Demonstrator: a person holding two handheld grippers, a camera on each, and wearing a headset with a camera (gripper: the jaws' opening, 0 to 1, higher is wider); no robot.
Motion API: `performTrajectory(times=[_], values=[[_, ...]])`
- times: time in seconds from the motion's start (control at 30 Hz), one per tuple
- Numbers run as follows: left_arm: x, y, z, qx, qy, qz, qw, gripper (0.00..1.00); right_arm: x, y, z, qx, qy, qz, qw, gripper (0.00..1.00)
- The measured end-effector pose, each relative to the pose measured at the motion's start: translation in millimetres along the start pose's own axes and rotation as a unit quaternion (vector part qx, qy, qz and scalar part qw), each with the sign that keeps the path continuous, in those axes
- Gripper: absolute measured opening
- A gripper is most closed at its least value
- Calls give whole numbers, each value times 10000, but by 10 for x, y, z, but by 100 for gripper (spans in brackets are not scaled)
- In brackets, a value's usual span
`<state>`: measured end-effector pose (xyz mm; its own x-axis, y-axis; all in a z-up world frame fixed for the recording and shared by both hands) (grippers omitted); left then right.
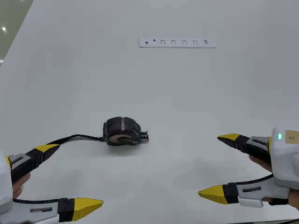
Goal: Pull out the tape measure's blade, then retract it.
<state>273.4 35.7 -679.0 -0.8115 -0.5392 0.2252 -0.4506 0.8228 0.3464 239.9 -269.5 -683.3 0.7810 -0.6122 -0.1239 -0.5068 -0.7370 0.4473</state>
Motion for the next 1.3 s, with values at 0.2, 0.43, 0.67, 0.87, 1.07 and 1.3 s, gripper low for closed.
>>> performTrajectory(times=[0.2,0.43,0.67,0.87,1.07,1.3], values=[[2,-5,3,-11,20,25,10000,99,4,-10,10,-25,10,-12,10000,87],[-1,-8,11,-36,16,40,10000,99,15,-21,11,-17,-1,-27,10000,88],[-36,-38,-25,-12,-7,20,10000,98,38,-36,7,1,15,-1,10000,89],[-70,-84,-52,-21,-16,90,10000,93,57,-75,38,-108,-8,-103,9999,85],[-103,-148,-89,-27,-9,194,9998,88,116,-129,43,-174,54,-149,9997,85],[-173,-261,-138,-91,-104,307,9994,85,191,-229,-1,-216,169,-251,9993,86]])
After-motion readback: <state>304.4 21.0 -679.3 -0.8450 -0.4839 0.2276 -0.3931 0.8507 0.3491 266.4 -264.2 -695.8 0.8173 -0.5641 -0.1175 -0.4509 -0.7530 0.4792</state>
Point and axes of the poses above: the centre of the closed fingertips' face, and the gripper's own axes: y roughly backward along the fingers, x roughly to its right, z roughly out of its underside, the point moved 5 cm from there along y, roughly backward along the fingers, and after that the axes turned 11 degrees about x, right-handed, at the moved point
